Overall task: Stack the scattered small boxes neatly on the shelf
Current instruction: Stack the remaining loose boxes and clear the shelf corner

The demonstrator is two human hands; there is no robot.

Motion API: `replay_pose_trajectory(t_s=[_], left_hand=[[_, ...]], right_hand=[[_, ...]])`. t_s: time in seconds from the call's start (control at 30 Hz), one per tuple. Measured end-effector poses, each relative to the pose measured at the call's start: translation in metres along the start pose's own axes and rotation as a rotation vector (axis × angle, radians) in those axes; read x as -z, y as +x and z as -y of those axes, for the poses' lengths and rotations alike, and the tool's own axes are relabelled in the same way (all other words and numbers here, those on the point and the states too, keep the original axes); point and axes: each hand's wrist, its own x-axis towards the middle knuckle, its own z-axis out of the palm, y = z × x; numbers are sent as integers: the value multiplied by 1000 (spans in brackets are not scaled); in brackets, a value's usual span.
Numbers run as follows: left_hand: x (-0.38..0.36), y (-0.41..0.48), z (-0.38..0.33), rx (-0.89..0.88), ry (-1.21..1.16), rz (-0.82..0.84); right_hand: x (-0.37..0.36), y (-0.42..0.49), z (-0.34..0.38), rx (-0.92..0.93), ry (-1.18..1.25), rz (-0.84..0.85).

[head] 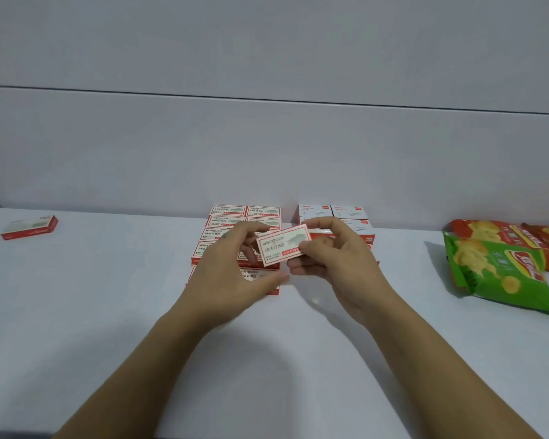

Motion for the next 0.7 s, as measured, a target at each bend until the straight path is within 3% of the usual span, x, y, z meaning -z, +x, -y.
replay_pose_trajectory(t_s=[0.2,0.4,0.7], left_hand=[[4,3,7,-114,150,-60],[11,6,16,-121,186,-57],[24,18,18,-66,257,-2]], right_hand=[[3,0,1,-27,3,99],[2,1,-7,236,-556,-8],[-6,8,-5,521,-1077,16]])
